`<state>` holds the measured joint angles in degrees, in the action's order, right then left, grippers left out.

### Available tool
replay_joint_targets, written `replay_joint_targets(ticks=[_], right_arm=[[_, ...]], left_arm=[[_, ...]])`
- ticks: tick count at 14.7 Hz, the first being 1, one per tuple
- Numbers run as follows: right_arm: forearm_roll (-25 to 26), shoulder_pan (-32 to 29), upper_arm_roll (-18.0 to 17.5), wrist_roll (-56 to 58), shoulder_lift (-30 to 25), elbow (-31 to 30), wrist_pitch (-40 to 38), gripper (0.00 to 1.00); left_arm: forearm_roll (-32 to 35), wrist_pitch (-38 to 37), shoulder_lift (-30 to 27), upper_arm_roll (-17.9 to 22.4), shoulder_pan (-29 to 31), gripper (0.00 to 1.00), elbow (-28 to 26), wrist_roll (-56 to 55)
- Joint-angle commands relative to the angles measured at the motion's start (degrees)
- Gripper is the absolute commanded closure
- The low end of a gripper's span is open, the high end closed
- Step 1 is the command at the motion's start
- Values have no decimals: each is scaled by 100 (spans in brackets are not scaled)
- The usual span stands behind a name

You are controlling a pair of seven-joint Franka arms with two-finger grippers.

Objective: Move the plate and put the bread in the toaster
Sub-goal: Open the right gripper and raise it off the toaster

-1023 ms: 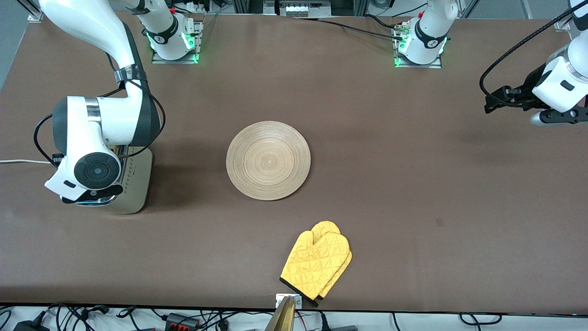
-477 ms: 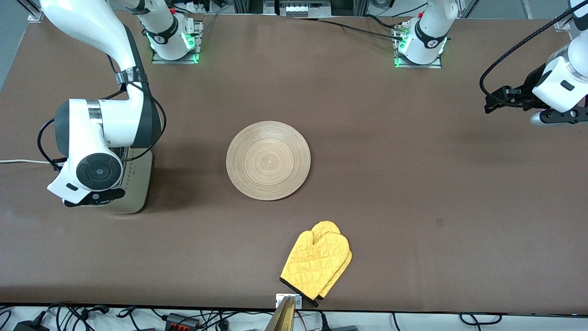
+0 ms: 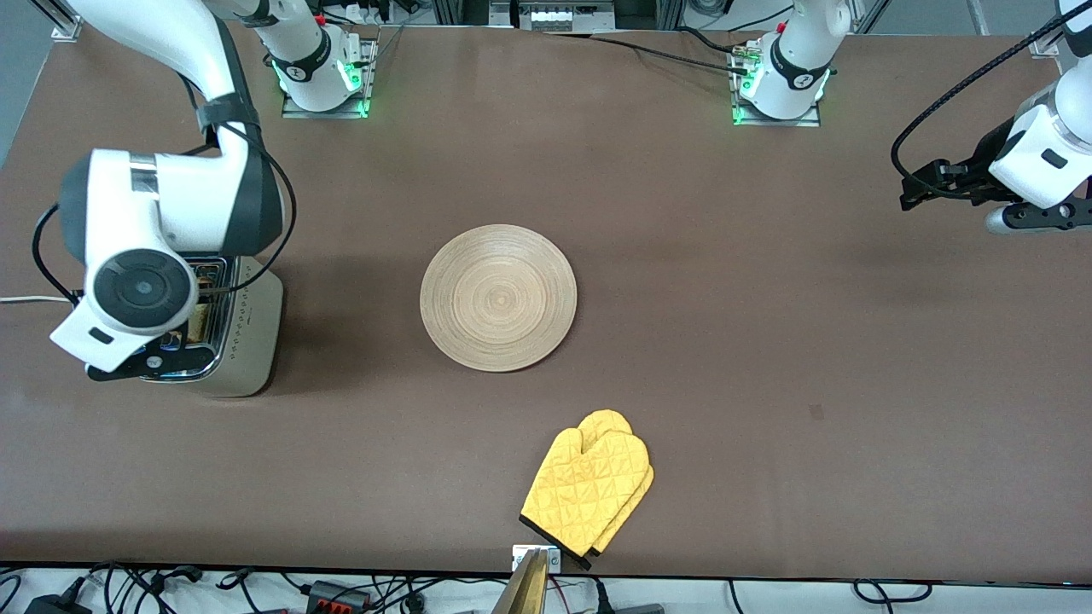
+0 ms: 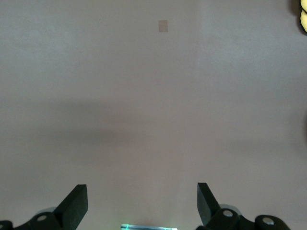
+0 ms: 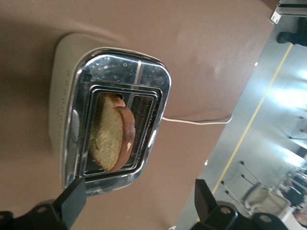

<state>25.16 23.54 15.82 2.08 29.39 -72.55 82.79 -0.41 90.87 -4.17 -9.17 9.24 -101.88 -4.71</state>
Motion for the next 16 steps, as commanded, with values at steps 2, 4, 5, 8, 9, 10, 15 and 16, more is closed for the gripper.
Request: replay_joint_targets(ticks=[2, 4, 5, 8, 9, 10, 15, 16], right_arm=[[-572, 19, 44, -68, -425, -5, -17, 0], [-915, -8, 53, -68, -574, -5, 1, 0], [-1029, -17, 61, -68, -618, -5, 9, 0], [-1547, -69, 88, -68, -627, 257, 18, 0], [-1793, -209, 71, -50, -627, 406, 18, 0], [-2048, -323, 62, -41, -627, 451, 36, 0], [-2733, -990, -96, -50, -653, 645, 194, 0], [-3005, -1271, -175, -59, -723, 645, 203, 0]], left_arm=[[-47, 18, -119, -15, 43, 0, -95, 31], [-47, 18, -119, -15, 43, 0, -95, 31], [-47, 18, -119, -15, 43, 0, -95, 31], [-47, 18, -119, -15, 43, 0, -95, 31], [-47, 18, -119, -15, 43, 0, -95, 31], [-47, 18, -119, -15, 43, 0, -95, 31], [-47, 18, -119, -15, 43, 0, -95, 31], [-47, 18, -119, -15, 43, 0, -95, 31]])
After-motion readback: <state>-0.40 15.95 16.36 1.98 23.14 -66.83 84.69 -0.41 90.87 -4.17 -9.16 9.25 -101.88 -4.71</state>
